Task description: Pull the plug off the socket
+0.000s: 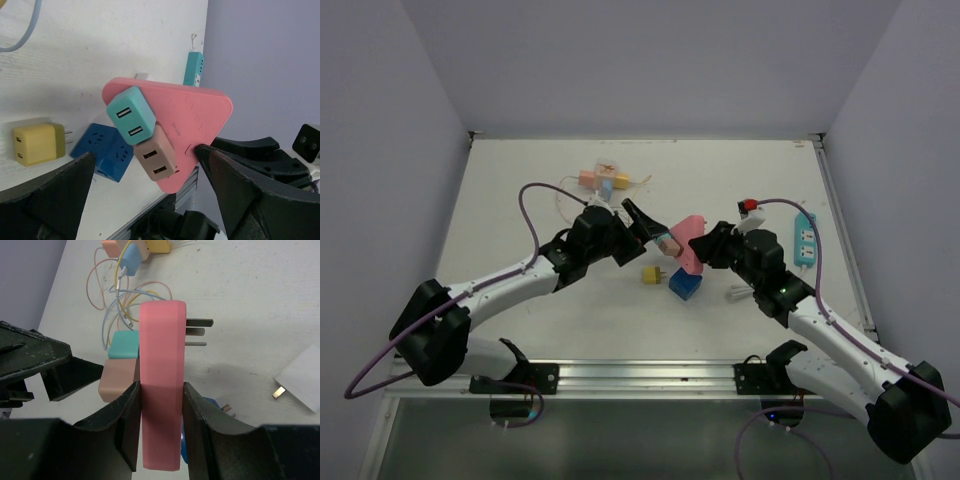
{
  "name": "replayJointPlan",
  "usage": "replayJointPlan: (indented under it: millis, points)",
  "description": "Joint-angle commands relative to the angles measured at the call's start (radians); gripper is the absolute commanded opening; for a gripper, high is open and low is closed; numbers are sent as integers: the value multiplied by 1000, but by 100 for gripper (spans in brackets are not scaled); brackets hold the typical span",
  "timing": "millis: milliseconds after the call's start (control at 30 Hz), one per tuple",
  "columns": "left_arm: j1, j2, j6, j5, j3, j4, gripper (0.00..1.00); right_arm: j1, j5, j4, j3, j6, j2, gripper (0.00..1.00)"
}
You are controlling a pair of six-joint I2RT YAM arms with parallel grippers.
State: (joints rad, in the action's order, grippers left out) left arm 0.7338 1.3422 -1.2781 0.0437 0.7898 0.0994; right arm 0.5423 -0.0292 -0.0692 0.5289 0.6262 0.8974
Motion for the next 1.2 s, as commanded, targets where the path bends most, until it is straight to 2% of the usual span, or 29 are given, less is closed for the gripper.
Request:
replayJointPlan:
  millis: [0, 167, 367, 867, 1033, 1167]
  points:
    - [16, 55, -67, -18, 83, -33, 99, 1, 25, -112, 23, -6, 8, 0]
    - [39, 117, -105, -10, 147, -90, 96, 1, 25, -119, 17, -2, 5, 0]
    - [58, 129, -138, -8, 149, -131, 86, 1, 26, -126, 6, 1, 0, 0]
    - [67, 140, -152, -15, 158, -130, 38, 1, 49, -159, -7, 23, 11, 0]
    - [67, 135, -171, -11, 149, -122, 26, 1, 64, -172, -18, 23, 12, 0]
    - [67, 121, -184, -8, 138, -116, 10, 1, 89, -187, -26, 21, 23, 0]
